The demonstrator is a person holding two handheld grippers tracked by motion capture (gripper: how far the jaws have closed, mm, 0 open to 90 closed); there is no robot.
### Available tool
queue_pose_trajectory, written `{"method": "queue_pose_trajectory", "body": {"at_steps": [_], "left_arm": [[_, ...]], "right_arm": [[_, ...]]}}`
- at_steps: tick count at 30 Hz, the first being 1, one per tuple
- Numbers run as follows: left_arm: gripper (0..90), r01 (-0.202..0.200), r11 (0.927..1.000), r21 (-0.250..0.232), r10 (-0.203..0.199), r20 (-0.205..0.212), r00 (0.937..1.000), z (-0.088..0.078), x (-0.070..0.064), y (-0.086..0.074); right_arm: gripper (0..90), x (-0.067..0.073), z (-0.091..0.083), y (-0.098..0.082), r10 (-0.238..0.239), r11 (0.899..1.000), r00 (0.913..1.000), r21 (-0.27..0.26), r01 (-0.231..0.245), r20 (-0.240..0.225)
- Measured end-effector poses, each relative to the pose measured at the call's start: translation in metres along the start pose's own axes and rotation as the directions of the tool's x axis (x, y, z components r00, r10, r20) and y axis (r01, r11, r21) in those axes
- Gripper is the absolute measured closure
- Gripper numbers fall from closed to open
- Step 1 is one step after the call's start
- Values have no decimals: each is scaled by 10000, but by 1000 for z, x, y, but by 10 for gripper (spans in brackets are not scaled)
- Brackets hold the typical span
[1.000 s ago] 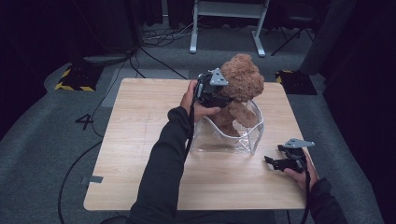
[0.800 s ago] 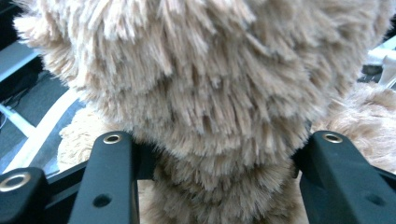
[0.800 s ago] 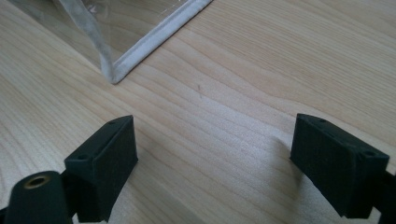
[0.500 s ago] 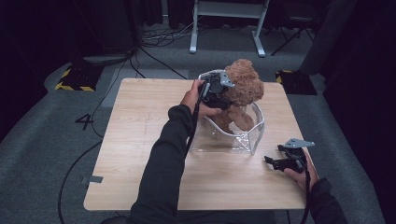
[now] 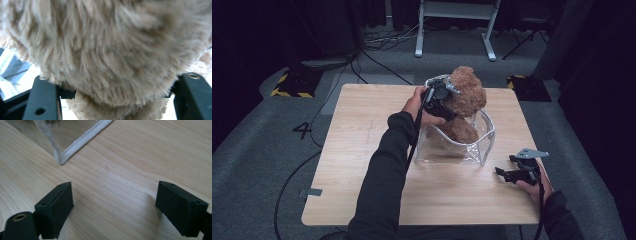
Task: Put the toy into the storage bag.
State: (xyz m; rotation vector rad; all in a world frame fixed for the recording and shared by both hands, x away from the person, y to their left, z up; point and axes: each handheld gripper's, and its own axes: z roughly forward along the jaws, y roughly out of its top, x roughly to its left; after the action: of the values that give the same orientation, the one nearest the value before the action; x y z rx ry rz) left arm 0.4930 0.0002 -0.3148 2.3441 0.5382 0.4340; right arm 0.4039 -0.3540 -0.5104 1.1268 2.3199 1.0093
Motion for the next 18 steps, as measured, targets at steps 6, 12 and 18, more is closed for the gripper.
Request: {"method": "queue_pose_trajectory", "body": {"at_steps": [6,12,18], "left_arm": [[260,65,9995,295,-65,4,10000,0,-3,-5],[215,396,9992,-17,-397,-332,9987,-9,-1,-11],[218,665,9970,-406,-672,-163,9976,-12,3,-16]], "right_arm": [[142,0,0,0,0,10000,10000,0,0,0],[142,0,0,0,0,10000,10000,-1,0,0],[142,0,0,0,0,10000,10000,-1,0,0]]}}
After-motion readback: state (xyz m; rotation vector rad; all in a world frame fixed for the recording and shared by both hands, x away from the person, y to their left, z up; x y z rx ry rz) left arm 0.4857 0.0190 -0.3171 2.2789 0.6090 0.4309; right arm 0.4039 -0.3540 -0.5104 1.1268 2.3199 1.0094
